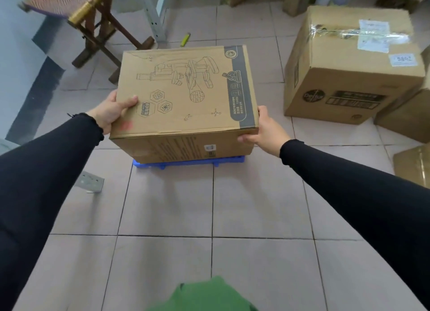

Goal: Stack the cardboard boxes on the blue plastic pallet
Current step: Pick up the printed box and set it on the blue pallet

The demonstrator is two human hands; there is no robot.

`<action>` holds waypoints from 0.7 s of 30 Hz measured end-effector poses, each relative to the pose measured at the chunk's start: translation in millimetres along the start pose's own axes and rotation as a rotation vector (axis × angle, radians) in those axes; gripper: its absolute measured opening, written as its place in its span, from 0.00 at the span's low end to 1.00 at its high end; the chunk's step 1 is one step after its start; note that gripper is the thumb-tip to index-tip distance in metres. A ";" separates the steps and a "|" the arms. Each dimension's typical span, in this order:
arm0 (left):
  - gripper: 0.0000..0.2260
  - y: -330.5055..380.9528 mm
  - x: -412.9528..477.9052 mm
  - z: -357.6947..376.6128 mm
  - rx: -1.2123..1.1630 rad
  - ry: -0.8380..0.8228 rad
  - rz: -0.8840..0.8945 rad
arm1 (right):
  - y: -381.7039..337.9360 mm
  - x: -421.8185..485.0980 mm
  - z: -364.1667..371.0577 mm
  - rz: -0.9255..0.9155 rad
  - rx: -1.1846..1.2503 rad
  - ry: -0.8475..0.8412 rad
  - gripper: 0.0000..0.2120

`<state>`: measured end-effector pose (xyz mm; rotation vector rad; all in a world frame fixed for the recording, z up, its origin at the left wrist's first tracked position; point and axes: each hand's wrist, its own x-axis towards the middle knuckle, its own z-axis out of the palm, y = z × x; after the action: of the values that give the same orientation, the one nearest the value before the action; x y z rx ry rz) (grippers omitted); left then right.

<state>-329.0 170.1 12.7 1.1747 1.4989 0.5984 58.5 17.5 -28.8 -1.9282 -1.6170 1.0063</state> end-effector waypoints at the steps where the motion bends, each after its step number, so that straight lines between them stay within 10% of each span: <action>1: 0.09 -2.2 0.0 0.7 0.002 0.005 0.005 | -1.9 2.6 1.0 -0.005 -0.012 0.000 0.42; 11: 0.12 -6.1 12.1 -6.7 0.126 0.015 0.011 | -6.8 1.8 14.9 -0.009 -0.097 0.043 0.38; 16: 0.38 19.8 12.2 1.0 0.647 0.281 0.029 | -0.9 -7.2 -5.8 -0.036 -0.319 -0.005 0.40; 21: 0.34 72.8 -8.7 77.5 1.060 0.244 0.400 | 24.3 -35.9 -72.6 -0.070 -0.532 0.073 0.40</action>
<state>-231.8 173.4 56.4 2.3116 1.8586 0.1614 127.1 -13.7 9.8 -2.1794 -2.0413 0.4960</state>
